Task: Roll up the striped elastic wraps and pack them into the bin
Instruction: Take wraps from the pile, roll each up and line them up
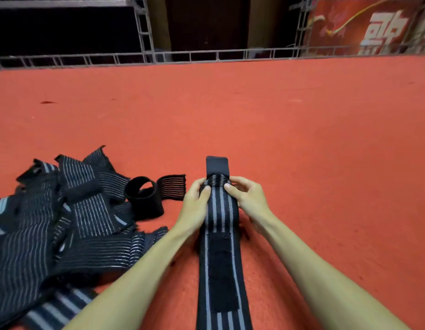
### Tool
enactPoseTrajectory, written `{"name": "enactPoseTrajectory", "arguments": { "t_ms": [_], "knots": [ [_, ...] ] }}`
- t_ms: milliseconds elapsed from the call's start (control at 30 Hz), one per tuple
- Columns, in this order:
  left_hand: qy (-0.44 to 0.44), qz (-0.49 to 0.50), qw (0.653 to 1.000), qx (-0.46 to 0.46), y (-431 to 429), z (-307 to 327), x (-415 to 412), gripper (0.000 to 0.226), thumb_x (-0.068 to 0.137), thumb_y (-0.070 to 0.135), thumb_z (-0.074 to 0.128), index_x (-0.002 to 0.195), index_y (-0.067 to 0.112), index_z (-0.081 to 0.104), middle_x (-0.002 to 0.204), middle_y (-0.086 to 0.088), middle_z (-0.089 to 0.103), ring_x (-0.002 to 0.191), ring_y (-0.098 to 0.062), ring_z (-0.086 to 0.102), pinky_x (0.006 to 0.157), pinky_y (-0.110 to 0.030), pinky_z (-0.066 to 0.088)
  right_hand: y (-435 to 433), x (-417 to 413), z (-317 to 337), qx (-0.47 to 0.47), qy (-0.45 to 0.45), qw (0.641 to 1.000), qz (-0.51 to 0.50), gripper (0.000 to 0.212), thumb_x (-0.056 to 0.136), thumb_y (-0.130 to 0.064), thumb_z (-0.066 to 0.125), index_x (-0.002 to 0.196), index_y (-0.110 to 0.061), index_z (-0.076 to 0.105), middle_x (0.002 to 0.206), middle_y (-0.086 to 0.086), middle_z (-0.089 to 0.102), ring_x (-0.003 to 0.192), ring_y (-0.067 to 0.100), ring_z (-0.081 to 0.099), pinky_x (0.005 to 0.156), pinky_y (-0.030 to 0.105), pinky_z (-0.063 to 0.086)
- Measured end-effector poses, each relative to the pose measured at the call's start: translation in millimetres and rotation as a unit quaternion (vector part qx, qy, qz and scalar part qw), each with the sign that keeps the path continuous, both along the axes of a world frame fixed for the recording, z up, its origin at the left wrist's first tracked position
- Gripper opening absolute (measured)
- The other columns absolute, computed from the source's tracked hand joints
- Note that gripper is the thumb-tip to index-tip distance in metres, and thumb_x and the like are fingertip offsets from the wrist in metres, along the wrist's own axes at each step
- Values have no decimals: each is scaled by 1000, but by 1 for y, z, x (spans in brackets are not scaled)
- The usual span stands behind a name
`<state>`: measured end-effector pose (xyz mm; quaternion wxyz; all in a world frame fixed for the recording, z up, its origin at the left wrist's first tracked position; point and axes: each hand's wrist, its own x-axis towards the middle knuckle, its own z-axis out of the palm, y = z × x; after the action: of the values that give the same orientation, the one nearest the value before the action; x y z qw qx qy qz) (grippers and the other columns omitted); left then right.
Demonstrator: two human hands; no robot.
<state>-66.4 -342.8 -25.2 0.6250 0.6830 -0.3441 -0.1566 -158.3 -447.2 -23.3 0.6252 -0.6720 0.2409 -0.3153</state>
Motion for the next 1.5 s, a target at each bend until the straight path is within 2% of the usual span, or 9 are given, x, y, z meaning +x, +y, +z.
{"name": "enactPoseTrajectory", "arguments": {
  "t_ms": [100, 400, 567, 733, 933, 1033, 1133, 1267, 1500],
  "knots": [
    [42, 0, 999, -23, -3, -27, 5, 23, 97, 1, 45, 113, 15, 55, 108, 5, 62, 96, 2, 58, 82, -4, 41, 1, 10, -35, 17, -13, 1000, -17, 20, 89, -6, 64, 104, -19, 69, 100, -1, 73, 92, 11, 67, 82, 23, 53],
    [145, -57, 984, -88, 3, -40, 9, 25, 96, 3, 49, 108, 23, 61, 86, -8, 70, 77, -17, 67, 67, -26, 55, -5, 10, -50, 43, -78, 996, 10, 30, 87, 4, 61, 111, -12, 70, 109, 9, 72, 106, 28, 66, 91, 42, 54],
    [162, -77, 976, -123, 1, -39, 9, 34, 94, -6, 40, 104, 14, 65, 97, 1, 71, 94, -11, 65, 85, -22, 52, -3, 9, -49, 78, -77, 994, 23, 29, 85, 4, 61, 102, -14, 75, 104, 13, 73, 96, 31, 68, 87, 59, 49],
    [198, -139, 958, -153, 11, -39, 10, 13, 90, 17, 48, 83, 12, 58, 81, 3, 62, 78, -10, 60, 72, -23, 49, 4, 7, -45, 26, -84, 996, 10, 44, 81, 13, 48, 78, -19, 78, 89, 4, 76, 83, 16, 68, 77, 35, 51],
    [114, -88, 983, -110, 12, -46, 8, 46, 69, -7, 63, 106, 19, 56, 89, -4, 62, 82, -12, 58, 71, -21, 50, 3, 4, -45, 41, -113, 992, 44, 39, 84, 7, 46, 79, -15, 78, 96, 7, 75, 95, 20, 68, 84, 41, 49],
    [99, -94, 985, -101, 13, -46, 8, 55, 79, -20, 57, 116, 20, 48, 95, -8, 67, 87, -13, 64, 74, -21, 51, -1, 7, -51, 7, -100, 994, 38, 23, 85, -21, 58, 100, -25, 75, 100, -2, 72, 99, 18, 65, 89, 41, 51],
    [66, -98, 987, -104, 14, -46, 8, 61, 78, -23, 58, 121, 17, 45, 94, -8, 69, 86, -13, 67, 75, -21, 52, 0, 9, -53, -8, -72, 997, 7, 32, 80, -51, 64, 93, -22, 72, 89, -4, 69, 87, 14, 63, 83, 39, 50],
    [39, -71, 990, -115, 15, -45, 5, 61, 76, -25, 56, 119, 17, 49, 88, -4, 69, 82, -11, 66, 74, -18, 52, 8, 6, -48, -42, -34, 998, 28, 27, 89, -40, 62, 77, -17, 69, 69, -9, 65, 66, 5, 57, 60, 20, 41],
    [-22, -46, 999, -10, 10, -46, 6, 36, 86, -4, 57, 116, 18, 55, 109, 2, 64, 100, -2, 59, 87, -14, 46, 5, 2, -46, 59, -93, 994, 25, 28, 66, -31, 81, 81, -9, 74, 83, 11, 71, 79, 22, 65, 80, 43, 52]
  ]
}}
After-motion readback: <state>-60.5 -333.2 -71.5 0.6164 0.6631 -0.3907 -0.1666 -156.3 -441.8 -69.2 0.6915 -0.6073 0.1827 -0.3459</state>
